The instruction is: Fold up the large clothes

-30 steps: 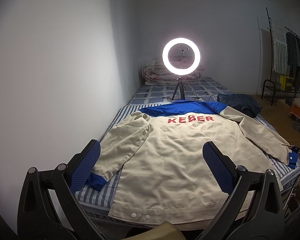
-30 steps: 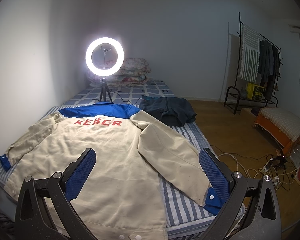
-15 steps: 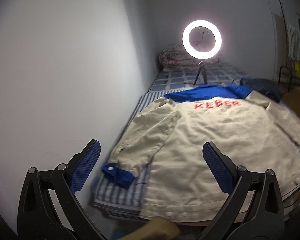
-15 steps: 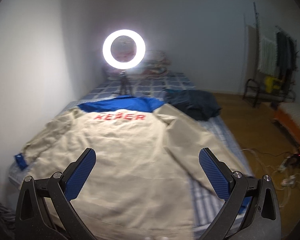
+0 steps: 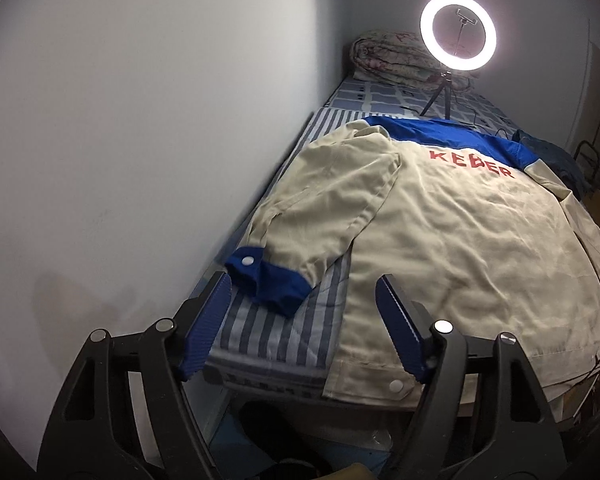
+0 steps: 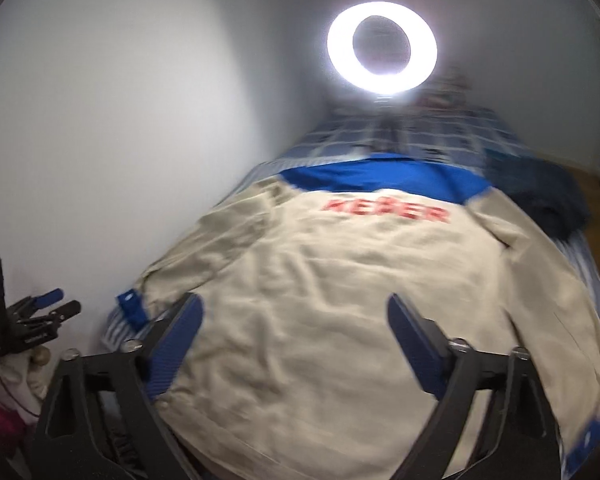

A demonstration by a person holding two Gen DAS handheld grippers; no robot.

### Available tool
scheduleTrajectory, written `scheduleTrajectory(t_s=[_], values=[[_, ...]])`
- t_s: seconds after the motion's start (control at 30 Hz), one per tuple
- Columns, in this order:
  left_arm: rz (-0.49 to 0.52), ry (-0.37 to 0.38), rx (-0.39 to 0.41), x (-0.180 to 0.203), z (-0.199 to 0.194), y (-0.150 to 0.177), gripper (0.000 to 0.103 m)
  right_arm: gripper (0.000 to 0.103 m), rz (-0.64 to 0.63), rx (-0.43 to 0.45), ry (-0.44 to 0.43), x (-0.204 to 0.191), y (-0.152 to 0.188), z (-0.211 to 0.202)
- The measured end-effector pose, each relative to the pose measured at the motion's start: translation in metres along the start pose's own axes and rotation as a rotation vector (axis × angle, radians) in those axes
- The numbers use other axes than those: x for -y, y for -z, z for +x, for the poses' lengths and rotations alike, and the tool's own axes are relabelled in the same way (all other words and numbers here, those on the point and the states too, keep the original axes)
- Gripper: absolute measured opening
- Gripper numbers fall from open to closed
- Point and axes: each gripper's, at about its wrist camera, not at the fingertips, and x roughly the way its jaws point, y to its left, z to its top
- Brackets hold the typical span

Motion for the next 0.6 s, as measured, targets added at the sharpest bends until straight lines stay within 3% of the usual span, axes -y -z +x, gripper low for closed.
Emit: scheduleTrajectory(t_s=[0.13, 0.27, 0.33, 0.43, 0.6], values=[[0.007, -0.005, 0.006, -0.006, -0.004, 0.016, 0.071, 0.081, -0.100, -0.081, -0.142, -0.047, -0.017, 0.045], [0.003, -0.003, 0.022, -0.011, -0.007, 0.022, 0.066, 0.081, -0.057, -0.209, -0.292, -0.088, -0.021, 0.107], [0.000, 0.001, 0.027, -0.015, -0.004, 0.023, 0.056, 0.072, 0.008, -0.287, -0.356, -0.104, -0.016, 0.148], [0.003, 0.012, 0.016, -0.019, 0.004, 0.023, 0.037, 0.062, 0.121, -0.406, -0.416, -0.126, 0.003, 0.206], [-0.034, 0.041, 0.020, -0.030, 0.006, 0.022, 0.037, 0.060, 0.237, -0.544, -0.430, -0.145, 0.036, 0.282]])
